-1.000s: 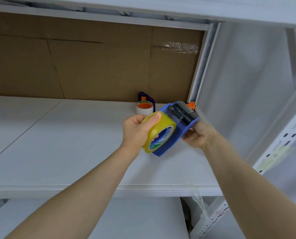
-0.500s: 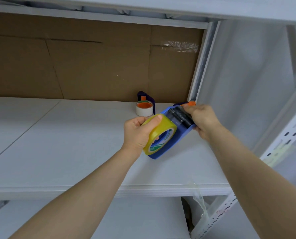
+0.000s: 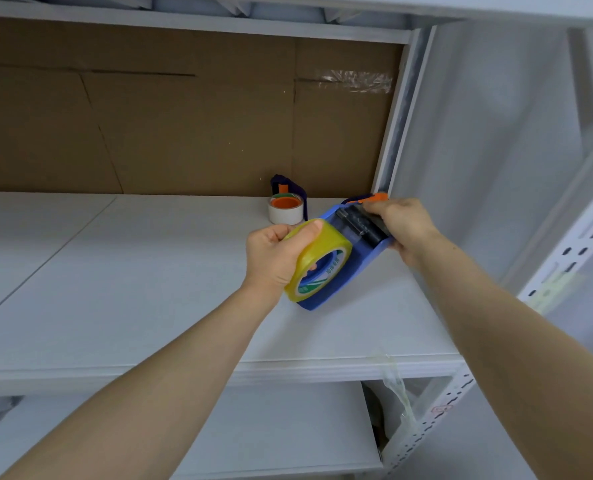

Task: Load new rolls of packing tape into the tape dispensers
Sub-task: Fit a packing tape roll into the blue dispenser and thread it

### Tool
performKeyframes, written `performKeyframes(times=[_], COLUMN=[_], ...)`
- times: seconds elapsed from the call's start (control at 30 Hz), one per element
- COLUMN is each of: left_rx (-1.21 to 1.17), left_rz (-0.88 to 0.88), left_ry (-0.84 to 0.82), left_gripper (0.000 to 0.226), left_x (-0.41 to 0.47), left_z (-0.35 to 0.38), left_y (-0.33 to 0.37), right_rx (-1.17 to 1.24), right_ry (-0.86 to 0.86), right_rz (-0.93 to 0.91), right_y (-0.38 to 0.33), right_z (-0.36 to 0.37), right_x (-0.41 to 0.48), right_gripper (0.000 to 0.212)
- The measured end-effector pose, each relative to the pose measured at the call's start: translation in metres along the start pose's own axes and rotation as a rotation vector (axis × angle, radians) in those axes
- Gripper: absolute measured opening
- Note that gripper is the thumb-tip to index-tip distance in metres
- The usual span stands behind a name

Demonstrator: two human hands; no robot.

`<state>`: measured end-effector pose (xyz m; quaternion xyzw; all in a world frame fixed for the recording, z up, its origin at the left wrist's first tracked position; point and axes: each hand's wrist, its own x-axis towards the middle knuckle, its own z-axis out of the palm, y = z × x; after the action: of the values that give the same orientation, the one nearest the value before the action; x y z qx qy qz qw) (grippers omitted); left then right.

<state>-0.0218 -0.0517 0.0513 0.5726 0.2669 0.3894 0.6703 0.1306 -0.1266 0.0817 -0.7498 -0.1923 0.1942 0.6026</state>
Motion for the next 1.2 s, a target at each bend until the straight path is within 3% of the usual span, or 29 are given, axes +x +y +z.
performKeyframes(times=[0.17,0.4,0.5,0.6,0.77,0.83,0.93,1.03,1.2], left_rx=[-0.006,-0.045,-0.130,-0.236,-0.418,-0.479,-0.513,-0.506,-0.061], left_rz=[-0.002,-0.031,-0.081,-0.204,-0.399,-0.440,-0.464,-0.461,-0.482], left_ry=[0.022,0.063,0.150,0.218,0.248,0.224,0.158,0.058,-0.013], left_gripper=[0.028,0.032,0.037,0.035,0.031,0.033,0.037,0.040,0.045], left_x=[0.001,0.002,0.005,0.010,0.015,0.014,0.011,0.004,0.008], left_z=[0.000,0.001,0.001,0.000,0.000,0.003,0.006,0.009,0.013], left_y=[0.000,-0.001,0.001,0.004,-0.001,-0.005,-0.009,-0.009,-0.013], right_rx=[0.069,0.226,0.374,0.340,0.179,0.166,0.122,0.100,0.016], right_ry=[0.010,0.018,-0.100,-0.250,-0.380,-0.341,-0.212,-0.140,-0.048], right_rz=[0.039,0.077,0.166,0.194,0.118,0.111,0.112,0.112,0.075], right_y=[0.008,0.007,0.012,0.027,0.046,0.050,0.052,0.058,0.057], right_z=[0.000,0.002,0.000,0.001,0.018,0.029,0.039,0.038,0.024], right_x=[-0.002,-0.007,-0.013,-0.022,-0.043,-0.047,-0.048,-0.045,-0.036], right_gripper=[0.026,0.013,0.036,0.053,0.041,0.042,0.023,0.018,0.020])
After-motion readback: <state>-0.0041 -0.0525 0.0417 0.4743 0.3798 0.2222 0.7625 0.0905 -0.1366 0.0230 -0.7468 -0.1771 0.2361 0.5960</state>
